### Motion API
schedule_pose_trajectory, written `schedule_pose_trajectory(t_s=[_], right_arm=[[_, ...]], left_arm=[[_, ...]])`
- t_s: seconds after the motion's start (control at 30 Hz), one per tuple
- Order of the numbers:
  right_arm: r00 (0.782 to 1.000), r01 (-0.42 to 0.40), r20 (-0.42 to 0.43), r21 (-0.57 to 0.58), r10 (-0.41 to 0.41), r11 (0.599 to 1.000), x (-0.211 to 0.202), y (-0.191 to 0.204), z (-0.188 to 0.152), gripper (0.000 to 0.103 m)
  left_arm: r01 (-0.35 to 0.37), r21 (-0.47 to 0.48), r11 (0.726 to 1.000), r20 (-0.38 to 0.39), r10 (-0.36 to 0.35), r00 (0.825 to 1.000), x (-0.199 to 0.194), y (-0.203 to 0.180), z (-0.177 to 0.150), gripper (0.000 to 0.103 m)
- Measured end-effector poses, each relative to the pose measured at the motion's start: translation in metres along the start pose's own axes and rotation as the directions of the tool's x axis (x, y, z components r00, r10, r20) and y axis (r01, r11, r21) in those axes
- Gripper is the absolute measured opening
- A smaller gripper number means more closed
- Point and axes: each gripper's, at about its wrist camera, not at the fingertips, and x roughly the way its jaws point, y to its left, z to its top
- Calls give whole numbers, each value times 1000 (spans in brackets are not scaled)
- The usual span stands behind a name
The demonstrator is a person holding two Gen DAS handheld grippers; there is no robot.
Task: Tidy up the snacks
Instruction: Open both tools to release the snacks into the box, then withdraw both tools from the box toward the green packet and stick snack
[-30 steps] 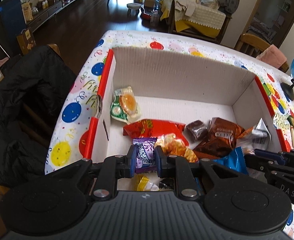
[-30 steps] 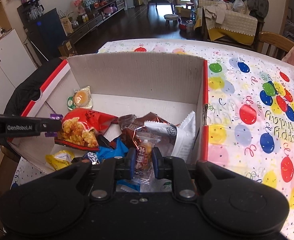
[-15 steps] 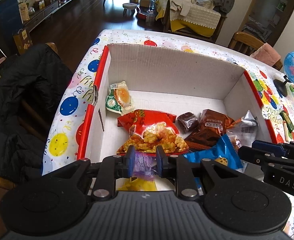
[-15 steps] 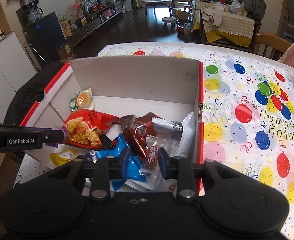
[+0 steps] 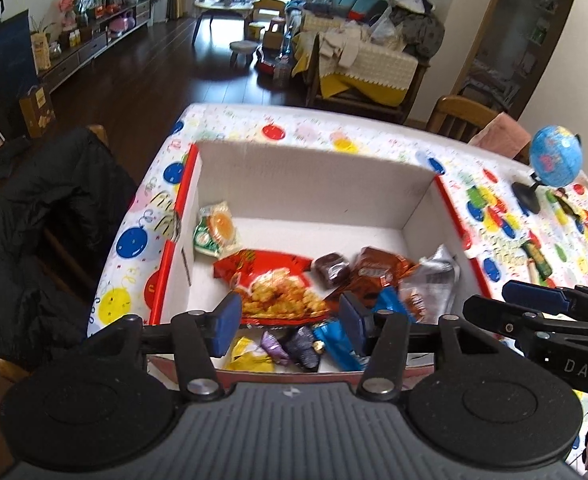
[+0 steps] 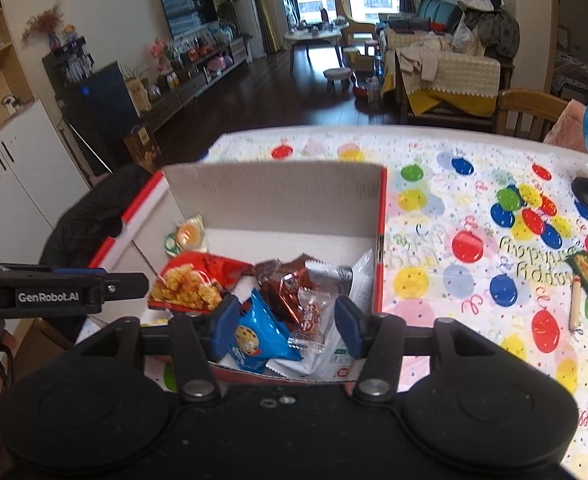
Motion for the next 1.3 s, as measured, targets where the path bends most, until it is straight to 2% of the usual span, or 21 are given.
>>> schedule_pose_trajectory(t_s=[0.1,0.27,0.4,0.57,0.63,0.73,1.0,1.07,1.13,1.3], right_arm=[[999,-4,40,4,4,1000,-15,-1,3,65],[996,-12,89,23,10,1000,-35,-8,7,74],[993,-12,120,22,10,1000,-48,-15,9,81],[989,-3,146,41,-3,999,-59,-29,7,86],[988,1,154,57,-10,998,-64,-37,6,88],[986,18,164,75,-30,997,-70,-51,4,99],[979,57,187,117,-78,991,-85,-101,-6,103],[975,75,199,123,-99,990,-88,-115,-10,103],[973,87,201,132,-112,987,-91,-132,-12,103],[968,125,195,158,-155,980,-100,-175,-19,103]], left_arm=[[13,11,1000,27,-14,1000,-11,-9,3,62],[27,42,999,67,-29,997,-25,-26,6,64],[38,60,997,87,-43,995,-32,-41,8,70],[57,89,994,95,-66,993,-36,-61,9,70],[65,101,993,94,-75,993,-35,-71,10,75],[84,112,990,96,-95,991,-34,-86,10,80],[139,139,980,77,-151,986,-20,-135,11,88],[148,150,977,73,-161,984,-15,-150,11,91],[158,156,975,69,-171,983,-9,-165,11,99],[186,157,970,46,-195,980,10,-203,8,100]])
